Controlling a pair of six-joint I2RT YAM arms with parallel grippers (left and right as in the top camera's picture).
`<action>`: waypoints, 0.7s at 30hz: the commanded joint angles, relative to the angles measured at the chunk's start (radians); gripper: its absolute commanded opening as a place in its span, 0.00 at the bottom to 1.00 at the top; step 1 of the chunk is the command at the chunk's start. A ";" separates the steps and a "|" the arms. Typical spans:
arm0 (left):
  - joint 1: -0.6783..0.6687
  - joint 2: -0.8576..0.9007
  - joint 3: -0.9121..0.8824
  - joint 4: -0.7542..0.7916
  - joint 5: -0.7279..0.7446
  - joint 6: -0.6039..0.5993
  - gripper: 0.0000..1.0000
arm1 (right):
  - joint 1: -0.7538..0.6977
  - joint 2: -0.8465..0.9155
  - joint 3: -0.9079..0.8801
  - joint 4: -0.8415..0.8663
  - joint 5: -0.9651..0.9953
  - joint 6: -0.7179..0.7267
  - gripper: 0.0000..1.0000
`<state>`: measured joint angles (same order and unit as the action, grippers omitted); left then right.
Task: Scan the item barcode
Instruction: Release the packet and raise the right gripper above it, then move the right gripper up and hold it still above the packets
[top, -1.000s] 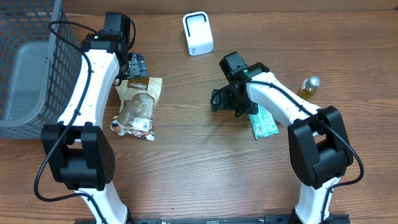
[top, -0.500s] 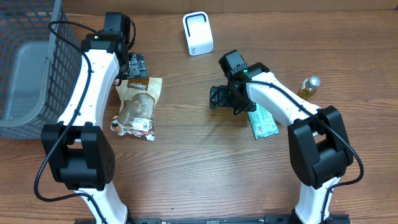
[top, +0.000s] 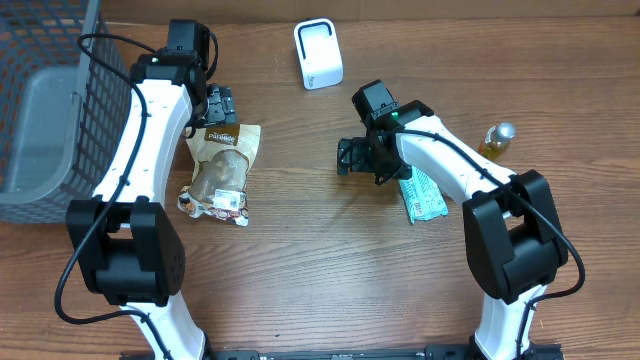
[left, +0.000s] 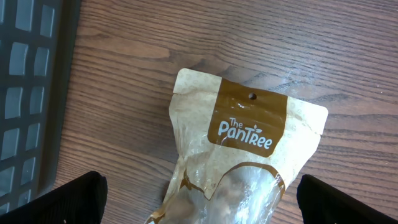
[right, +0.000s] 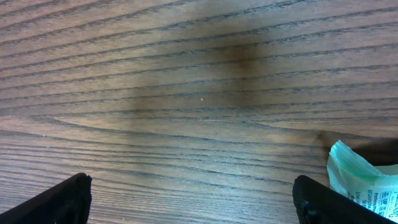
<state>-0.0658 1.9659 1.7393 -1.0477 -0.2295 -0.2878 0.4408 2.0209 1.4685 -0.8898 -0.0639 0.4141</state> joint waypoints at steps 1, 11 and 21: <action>-0.007 -0.004 0.012 0.002 -0.013 0.000 0.99 | 0.003 -0.003 0.020 0.009 -0.003 -0.008 1.00; -0.007 -0.004 0.012 0.002 -0.013 0.000 0.99 | -0.011 -0.123 0.173 -0.196 0.081 -0.030 1.00; -0.007 -0.004 0.012 0.002 -0.013 0.000 1.00 | -0.011 -0.237 0.188 -0.275 0.141 -0.030 1.00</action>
<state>-0.0658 1.9659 1.7393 -1.0477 -0.2295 -0.2882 0.4374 1.7920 1.6440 -1.1648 0.0513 0.3904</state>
